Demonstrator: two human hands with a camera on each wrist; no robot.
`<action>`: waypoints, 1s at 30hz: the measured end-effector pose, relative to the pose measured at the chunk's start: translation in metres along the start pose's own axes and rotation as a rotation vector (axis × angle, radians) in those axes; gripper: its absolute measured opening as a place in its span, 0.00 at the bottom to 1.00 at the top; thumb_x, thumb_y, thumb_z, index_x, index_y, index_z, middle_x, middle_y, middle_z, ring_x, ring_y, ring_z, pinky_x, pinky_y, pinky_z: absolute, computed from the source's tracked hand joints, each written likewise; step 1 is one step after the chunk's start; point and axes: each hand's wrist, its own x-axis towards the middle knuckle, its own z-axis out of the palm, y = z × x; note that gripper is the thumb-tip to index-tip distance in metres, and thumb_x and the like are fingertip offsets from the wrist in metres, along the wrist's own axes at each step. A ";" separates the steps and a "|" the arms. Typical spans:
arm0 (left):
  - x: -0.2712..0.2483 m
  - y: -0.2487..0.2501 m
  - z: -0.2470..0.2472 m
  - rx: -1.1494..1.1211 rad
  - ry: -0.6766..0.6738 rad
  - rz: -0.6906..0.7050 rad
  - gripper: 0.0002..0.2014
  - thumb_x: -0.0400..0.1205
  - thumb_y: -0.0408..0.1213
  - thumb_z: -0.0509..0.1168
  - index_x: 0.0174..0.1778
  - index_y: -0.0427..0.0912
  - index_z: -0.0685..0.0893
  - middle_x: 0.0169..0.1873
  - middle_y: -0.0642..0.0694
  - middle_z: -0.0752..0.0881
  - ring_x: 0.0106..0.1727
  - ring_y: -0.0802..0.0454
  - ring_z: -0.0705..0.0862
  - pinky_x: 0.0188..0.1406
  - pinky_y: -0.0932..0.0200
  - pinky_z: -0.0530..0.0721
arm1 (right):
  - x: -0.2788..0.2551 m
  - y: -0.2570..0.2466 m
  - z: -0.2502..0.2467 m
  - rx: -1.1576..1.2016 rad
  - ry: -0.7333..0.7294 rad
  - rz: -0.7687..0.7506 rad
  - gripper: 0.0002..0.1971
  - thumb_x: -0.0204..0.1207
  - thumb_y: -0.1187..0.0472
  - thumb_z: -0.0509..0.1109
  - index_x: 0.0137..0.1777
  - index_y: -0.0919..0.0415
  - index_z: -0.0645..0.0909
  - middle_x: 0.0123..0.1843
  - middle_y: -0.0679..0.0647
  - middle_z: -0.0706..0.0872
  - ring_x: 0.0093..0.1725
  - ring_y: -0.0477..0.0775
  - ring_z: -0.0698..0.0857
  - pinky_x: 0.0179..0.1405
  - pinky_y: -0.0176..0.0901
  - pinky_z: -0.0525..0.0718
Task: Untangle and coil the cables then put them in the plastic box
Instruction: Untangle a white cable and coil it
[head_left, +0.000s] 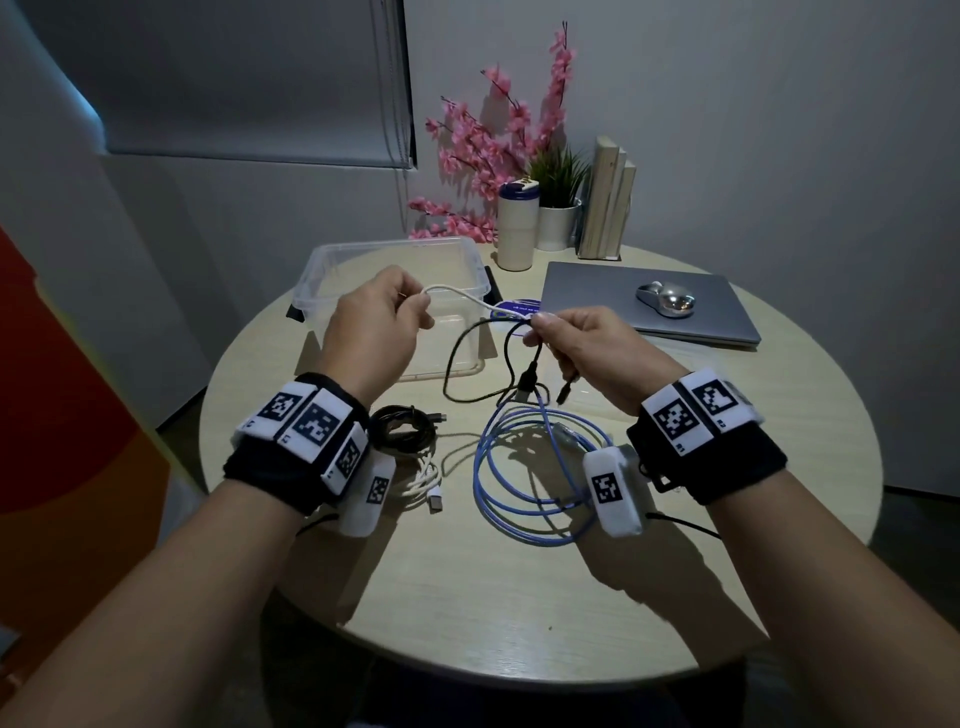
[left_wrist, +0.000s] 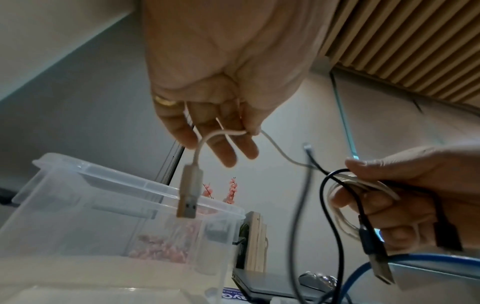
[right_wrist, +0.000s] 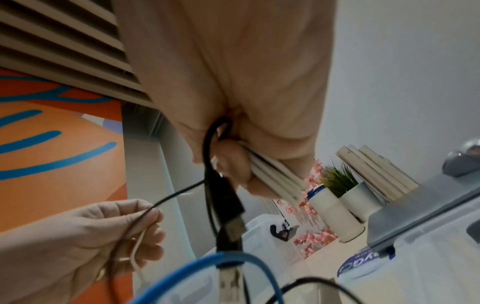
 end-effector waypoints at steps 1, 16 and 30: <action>0.001 -0.002 0.000 0.009 0.011 0.001 0.07 0.85 0.42 0.59 0.43 0.48 0.80 0.36 0.55 0.88 0.43 0.52 0.87 0.46 0.47 0.87 | 0.000 0.000 -0.001 -0.053 0.003 -0.002 0.22 0.82 0.47 0.62 0.51 0.67 0.84 0.34 0.55 0.72 0.35 0.53 0.70 0.40 0.47 0.71; 0.005 0.010 0.009 -0.343 0.076 -0.142 0.09 0.87 0.35 0.55 0.41 0.47 0.76 0.39 0.45 0.89 0.40 0.48 0.90 0.51 0.44 0.87 | -0.012 -0.016 -0.007 -0.217 -0.077 -0.148 0.16 0.83 0.52 0.62 0.45 0.60 0.87 0.31 0.50 0.73 0.33 0.45 0.71 0.34 0.39 0.70; -0.008 0.000 0.027 0.080 -0.138 -0.006 0.05 0.83 0.35 0.65 0.42 0.44 0.85 0.36 0.44 0.87 0.37 0.45 0.85 0.42 0.52 0.86 | -0.015 -0.031 -0.009 0.631 -0.048 -0.150 0.14 0.85 0.63 0.58 0.36 0.60 0.71 0.24 0.49 0.66 0.25 0.47 0.63 0.22 0.36 0.73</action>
